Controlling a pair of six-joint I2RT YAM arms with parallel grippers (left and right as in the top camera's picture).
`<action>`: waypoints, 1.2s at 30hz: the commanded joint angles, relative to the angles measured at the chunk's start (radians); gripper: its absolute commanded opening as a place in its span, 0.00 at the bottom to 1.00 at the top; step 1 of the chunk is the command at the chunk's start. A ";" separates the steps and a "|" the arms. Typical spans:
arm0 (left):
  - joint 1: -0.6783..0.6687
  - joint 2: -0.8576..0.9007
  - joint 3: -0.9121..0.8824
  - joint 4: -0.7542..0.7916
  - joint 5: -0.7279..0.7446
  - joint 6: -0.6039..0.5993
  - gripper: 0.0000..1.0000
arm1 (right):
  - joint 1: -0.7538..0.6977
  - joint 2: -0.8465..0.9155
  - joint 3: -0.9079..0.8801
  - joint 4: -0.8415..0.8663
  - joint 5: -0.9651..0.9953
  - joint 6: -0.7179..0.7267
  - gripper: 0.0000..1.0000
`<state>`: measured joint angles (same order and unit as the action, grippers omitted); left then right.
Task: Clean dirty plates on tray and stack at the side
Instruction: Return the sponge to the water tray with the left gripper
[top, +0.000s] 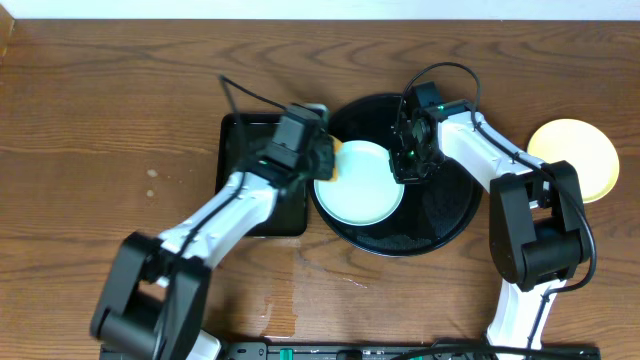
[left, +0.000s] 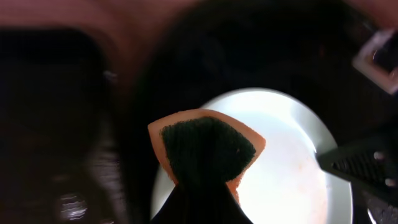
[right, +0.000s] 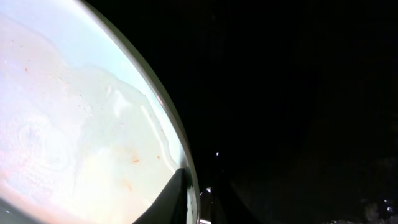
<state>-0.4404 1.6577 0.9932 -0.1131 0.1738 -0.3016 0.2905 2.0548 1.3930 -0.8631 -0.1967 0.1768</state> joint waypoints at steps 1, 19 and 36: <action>0.045 -0.016 0.019 -0.051 -0.014 0.021 0.08 | -0.001 0.018 -0.015 -0.001 0.072 0.006 0.13; 0.238 0.056 -0.062 -0.148 -0.056 0.017 0.08 | -0.001 0.018 -0.015 -0.001 0.072 0.006 0.14; 0.290 0.018 -0.052 -0.143 -0.024 0.016 0.51 | -0.001 0.018 -0.015 0.040 0.072 0.006 0.18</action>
<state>-0.1581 1.7508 0.9390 -0.2550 0.1345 -0.2871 0.2905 2.0544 1.3926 -0.8482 -0.1825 0.1791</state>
